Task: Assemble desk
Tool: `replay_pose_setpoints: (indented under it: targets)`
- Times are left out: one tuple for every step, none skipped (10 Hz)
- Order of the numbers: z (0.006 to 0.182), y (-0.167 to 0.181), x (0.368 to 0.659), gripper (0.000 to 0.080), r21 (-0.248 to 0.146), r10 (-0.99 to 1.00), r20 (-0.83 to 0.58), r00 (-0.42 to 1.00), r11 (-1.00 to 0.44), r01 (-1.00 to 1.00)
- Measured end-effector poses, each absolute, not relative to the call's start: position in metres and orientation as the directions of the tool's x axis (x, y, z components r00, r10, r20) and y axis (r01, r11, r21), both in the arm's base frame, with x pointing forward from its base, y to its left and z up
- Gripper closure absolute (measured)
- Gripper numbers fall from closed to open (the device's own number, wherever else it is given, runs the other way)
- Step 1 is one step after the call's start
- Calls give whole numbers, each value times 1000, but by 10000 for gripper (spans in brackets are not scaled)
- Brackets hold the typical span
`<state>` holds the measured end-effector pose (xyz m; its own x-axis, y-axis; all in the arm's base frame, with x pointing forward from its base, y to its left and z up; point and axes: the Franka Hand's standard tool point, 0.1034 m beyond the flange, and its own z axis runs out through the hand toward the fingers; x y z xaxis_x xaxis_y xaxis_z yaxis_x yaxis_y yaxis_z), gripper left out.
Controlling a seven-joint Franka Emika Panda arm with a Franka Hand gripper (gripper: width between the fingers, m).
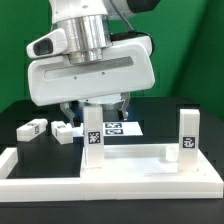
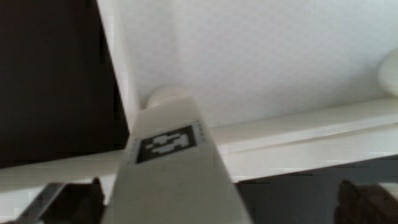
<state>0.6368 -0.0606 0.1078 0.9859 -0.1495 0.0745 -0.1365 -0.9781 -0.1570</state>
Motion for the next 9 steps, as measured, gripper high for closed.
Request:
replay_pose_setpoints:
  targets:
    - [108,-59,637,173,-161,-199,65,978,-969,-187]
    - [108,-58,637,173,-164,-243,58,968,-959,-231]
    - [108,-58,637,368,-168,-303,47,952,-942,-291]
    - [107,-59,636,368,-168,-358,37,933,-923,-347]
    - [106,-63,635,498,-167,-424,25,905,-895,-414]
    - [106,-62,635,502,-168,-496,11,868,-857,-488]
    - [106,-62,635,504,-173,-577,-7,817,-804,-569]
    - [106,-62,636,504,-180,-678,-33,734,-719,-672]
    - [106,-62,638,504,-182,-789,-67,611,-593,-785]
